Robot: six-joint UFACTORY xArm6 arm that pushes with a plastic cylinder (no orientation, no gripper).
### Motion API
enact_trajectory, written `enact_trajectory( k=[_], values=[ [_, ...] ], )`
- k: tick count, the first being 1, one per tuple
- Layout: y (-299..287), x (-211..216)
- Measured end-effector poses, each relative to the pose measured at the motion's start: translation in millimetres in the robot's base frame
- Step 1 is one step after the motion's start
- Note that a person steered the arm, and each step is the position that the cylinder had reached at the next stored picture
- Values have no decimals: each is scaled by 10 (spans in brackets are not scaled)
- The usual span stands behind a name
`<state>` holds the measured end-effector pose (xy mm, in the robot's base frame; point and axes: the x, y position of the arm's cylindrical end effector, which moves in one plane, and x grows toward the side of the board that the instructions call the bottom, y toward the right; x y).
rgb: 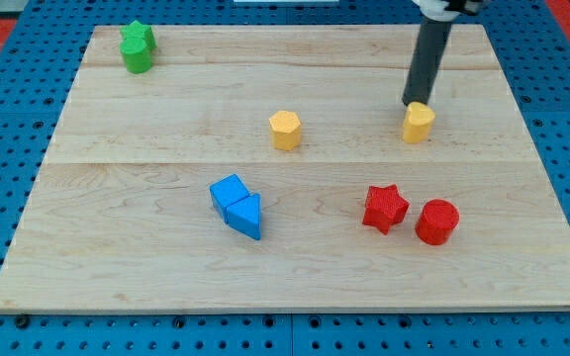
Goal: Slide your arm to the bottom right of the board
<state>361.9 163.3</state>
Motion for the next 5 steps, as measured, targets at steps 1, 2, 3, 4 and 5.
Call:
enact_trajectory(
  k=[1, 2, 3, 4, 5],
  values=[
    [163, 161],
    [1012, 450],
    [1053, 939],
    [1071, 1005],
    [1075, 1474]
  ],
)
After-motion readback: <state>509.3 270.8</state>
